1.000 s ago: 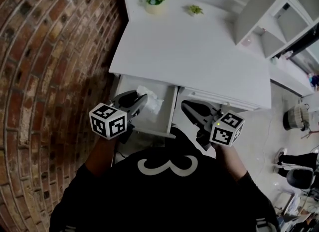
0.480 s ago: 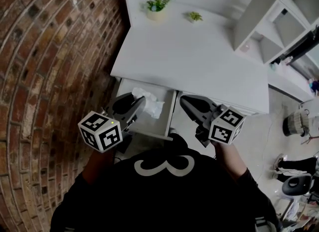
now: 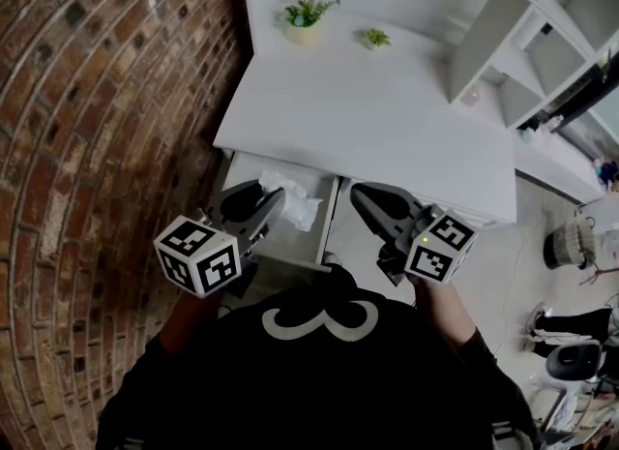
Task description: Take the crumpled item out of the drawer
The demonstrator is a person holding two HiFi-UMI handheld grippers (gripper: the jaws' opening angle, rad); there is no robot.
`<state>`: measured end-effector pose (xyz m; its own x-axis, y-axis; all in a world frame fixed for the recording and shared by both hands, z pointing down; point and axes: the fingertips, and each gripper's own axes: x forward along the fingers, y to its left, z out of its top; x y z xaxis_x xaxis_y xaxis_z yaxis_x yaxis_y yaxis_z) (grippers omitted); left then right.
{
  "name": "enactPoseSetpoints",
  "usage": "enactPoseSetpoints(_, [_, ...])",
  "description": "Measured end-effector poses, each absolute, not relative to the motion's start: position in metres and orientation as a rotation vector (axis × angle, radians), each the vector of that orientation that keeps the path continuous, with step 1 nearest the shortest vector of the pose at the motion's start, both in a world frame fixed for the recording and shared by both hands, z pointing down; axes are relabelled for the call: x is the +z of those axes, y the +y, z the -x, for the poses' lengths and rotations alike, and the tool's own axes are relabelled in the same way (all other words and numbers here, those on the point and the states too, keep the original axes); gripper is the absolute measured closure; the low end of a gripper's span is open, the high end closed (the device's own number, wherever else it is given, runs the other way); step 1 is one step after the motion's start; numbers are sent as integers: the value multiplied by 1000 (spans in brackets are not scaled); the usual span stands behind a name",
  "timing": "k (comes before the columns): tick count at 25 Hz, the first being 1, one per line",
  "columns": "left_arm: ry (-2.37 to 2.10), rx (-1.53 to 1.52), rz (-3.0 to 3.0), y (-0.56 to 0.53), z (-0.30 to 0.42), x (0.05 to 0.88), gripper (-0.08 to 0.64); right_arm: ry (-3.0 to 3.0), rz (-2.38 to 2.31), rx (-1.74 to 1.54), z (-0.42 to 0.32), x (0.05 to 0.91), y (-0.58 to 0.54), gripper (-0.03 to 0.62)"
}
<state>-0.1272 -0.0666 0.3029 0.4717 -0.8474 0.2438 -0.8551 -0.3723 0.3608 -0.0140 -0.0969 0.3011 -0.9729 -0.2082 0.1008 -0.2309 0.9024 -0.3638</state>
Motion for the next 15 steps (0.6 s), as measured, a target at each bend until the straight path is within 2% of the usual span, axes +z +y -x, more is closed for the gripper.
enactPoseSetpoints(15, [-1398,39,-2297,-77,109,301,446,-3000,-354,575,-1,301,-106,583])
